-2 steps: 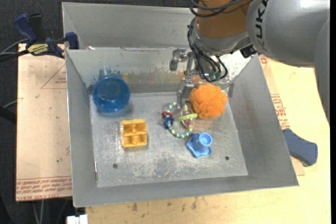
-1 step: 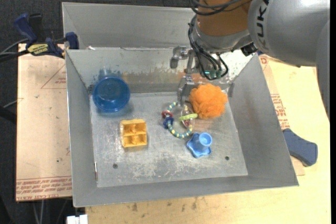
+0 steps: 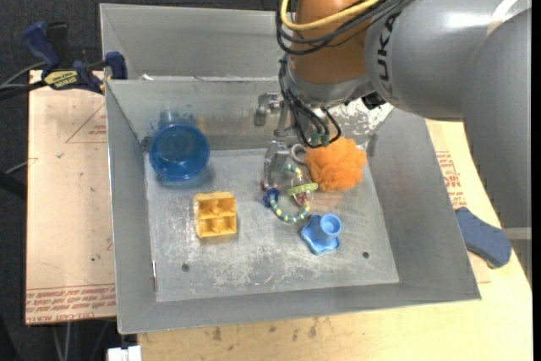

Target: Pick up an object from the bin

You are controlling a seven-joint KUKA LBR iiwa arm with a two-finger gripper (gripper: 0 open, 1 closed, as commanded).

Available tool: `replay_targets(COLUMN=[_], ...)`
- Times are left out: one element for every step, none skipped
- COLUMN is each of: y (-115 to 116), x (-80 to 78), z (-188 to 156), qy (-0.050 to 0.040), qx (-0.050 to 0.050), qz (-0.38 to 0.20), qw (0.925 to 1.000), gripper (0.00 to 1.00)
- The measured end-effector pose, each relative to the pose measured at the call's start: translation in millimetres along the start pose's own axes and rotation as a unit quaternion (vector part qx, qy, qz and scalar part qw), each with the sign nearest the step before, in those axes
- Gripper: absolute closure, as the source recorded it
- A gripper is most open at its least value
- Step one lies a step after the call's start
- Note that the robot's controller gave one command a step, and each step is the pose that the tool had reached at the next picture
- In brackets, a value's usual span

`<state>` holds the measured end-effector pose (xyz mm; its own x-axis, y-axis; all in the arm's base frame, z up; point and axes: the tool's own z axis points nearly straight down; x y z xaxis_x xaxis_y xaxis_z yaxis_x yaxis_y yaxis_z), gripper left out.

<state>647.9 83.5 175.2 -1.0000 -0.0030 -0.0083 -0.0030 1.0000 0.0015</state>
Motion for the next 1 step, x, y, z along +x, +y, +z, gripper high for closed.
replay_targets(y=[32.2], x=[6.2], z=[52.8], qy=[0.0014], qx=[0.0], qz=[-0.025], qw=[0.9997], gripper=[0.0])
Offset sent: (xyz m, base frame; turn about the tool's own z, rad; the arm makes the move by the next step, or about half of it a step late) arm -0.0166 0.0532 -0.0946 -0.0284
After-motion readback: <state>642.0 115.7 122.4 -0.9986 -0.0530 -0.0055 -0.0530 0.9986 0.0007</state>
